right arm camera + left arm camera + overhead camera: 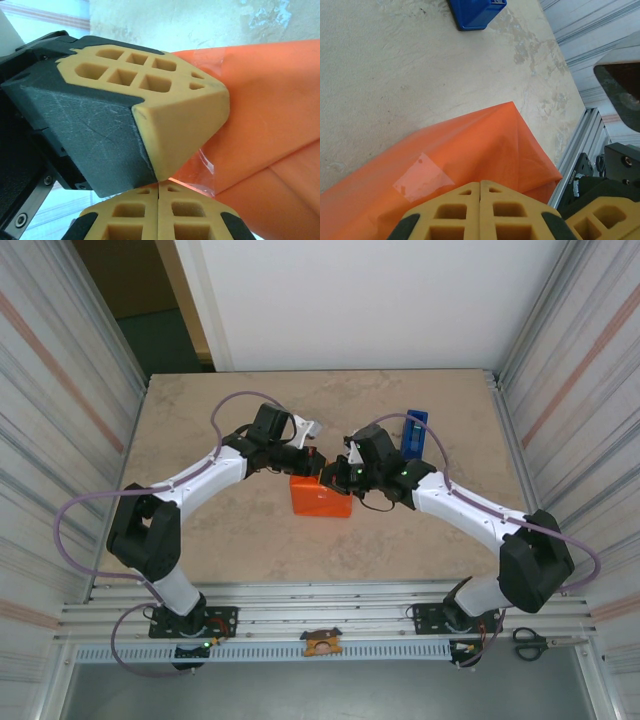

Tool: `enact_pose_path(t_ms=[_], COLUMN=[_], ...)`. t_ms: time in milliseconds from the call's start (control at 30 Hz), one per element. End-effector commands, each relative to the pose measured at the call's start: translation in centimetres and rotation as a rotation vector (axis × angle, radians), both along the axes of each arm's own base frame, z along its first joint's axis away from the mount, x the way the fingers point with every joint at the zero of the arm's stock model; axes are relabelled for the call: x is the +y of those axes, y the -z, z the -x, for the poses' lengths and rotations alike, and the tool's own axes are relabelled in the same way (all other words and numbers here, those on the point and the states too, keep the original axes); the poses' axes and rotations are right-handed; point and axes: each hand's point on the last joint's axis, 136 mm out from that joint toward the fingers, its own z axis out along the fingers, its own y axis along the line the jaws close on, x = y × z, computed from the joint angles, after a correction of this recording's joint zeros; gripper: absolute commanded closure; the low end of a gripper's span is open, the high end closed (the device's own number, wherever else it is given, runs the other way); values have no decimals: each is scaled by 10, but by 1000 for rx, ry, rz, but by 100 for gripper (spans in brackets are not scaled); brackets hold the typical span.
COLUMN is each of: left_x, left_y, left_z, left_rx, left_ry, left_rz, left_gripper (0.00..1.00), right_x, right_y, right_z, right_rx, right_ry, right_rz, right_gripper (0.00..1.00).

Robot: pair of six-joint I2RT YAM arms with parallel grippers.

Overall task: Wrap the gift box in paper
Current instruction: Stick the wrapping paper to the gift box.

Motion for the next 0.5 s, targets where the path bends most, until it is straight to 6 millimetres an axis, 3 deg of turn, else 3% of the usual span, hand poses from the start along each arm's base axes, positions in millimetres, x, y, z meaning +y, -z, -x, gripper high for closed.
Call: enact_pose_path(t_ms=[0,100,200,300,467], left_x=[11,10,7,6,6], left_y=[57,54,51,49,45], left_z=[46,45,44,44,43], left_rx=[231,228,228,226,220], left_ry=[34,35,39,42,38], left_rz=[-138,-132,-117,-110,-104], left_gripper=[100,100,100,100,100], right_x=[-8,-23,-28,-25,-7], right_y=[16,47,59,44,-2], right_z=[-6,3,15,15,4], right_rx=[4,73,133,114,22], right_ry=[37,53,31,3,-16], right_rz=[63,168,223,225,85], right_gripper=[100,100,100,100,100])
